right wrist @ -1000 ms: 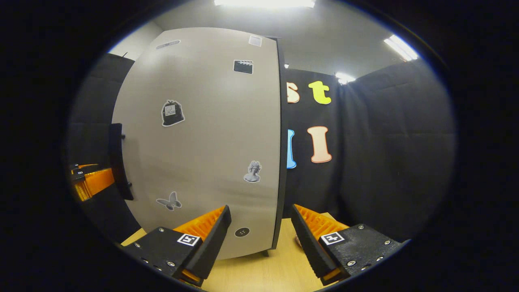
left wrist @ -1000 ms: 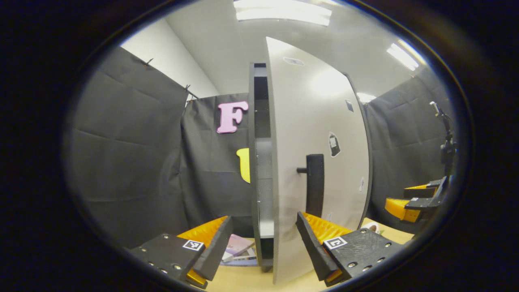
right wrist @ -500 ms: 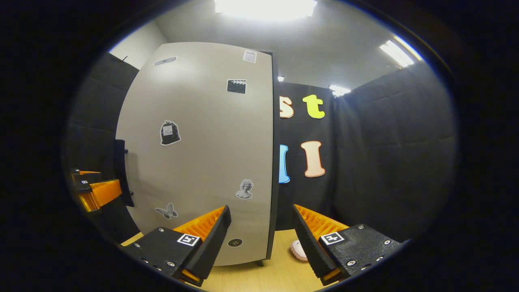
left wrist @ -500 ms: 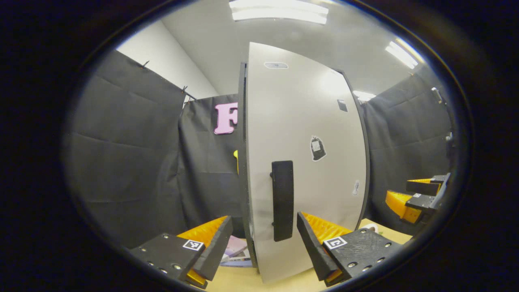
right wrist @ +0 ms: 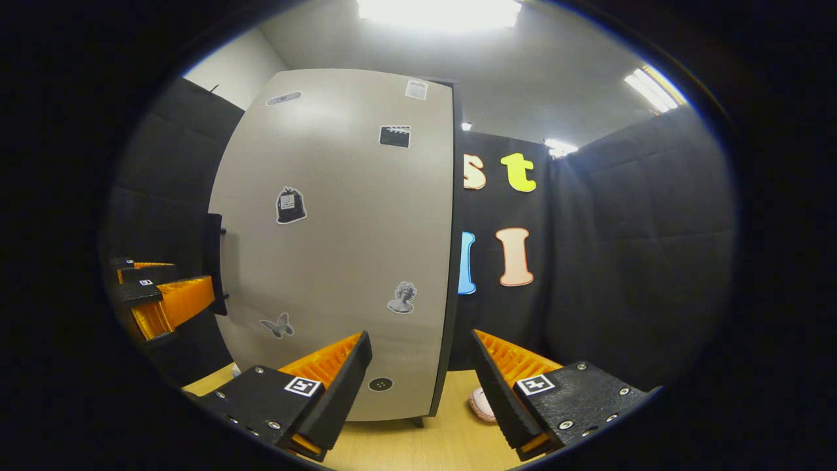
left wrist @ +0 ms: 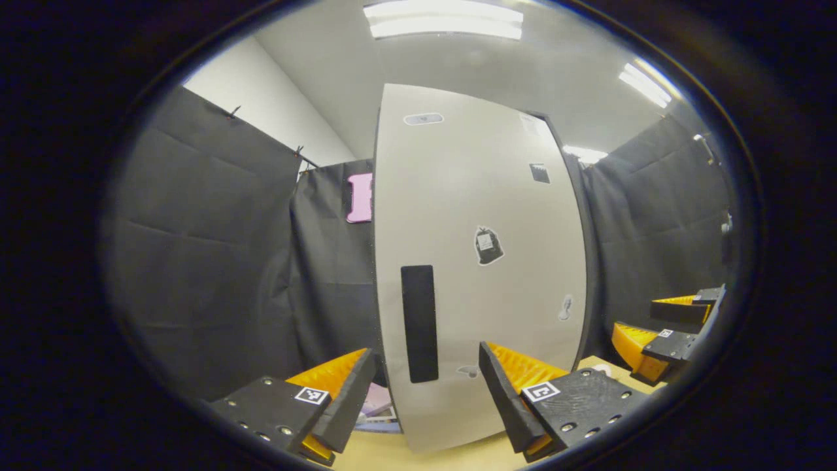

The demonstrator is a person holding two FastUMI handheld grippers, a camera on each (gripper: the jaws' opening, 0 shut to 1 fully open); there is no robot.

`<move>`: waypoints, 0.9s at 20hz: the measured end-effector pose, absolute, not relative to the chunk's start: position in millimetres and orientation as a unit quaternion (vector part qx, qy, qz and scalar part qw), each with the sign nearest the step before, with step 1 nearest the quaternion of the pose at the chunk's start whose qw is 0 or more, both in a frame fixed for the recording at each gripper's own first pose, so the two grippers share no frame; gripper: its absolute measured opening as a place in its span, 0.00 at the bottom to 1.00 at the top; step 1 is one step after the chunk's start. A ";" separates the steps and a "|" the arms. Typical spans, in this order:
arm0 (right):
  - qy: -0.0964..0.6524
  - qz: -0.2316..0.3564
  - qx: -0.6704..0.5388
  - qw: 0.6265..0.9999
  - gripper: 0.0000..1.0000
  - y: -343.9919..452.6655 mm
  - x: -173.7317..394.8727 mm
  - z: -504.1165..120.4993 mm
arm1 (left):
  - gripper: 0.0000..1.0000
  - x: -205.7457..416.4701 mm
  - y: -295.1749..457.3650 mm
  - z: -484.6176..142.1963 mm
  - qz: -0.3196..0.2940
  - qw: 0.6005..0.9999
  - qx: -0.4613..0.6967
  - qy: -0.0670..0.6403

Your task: Open the cabinet door with the right hand, grasp the bottle in the cabinet with the left hand and place it on the coaster, then close the cabinet door with the right hand.

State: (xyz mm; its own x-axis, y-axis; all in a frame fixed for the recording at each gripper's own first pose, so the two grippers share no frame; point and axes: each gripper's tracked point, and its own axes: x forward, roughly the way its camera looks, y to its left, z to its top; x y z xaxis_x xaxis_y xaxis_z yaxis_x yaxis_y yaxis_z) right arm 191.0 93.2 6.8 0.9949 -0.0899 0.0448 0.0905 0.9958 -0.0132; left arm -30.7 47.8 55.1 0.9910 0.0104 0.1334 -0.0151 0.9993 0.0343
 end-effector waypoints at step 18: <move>-0.046 -0.061 0.026 0.997 0.93 76.7 169.3 20.1 | 0.91 -35.4 23.1 42.1 -0.026 0.998 0.006 -0.051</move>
State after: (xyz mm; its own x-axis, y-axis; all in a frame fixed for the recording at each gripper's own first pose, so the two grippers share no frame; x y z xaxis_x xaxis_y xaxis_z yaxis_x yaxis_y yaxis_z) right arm 169.3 76.7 20.1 0.9885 -0.1231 0.0882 0.1183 0.9913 0.0578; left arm -35.4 23.1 42.1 0.9935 -0.0532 0.1011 0.0520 0.9985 0.0140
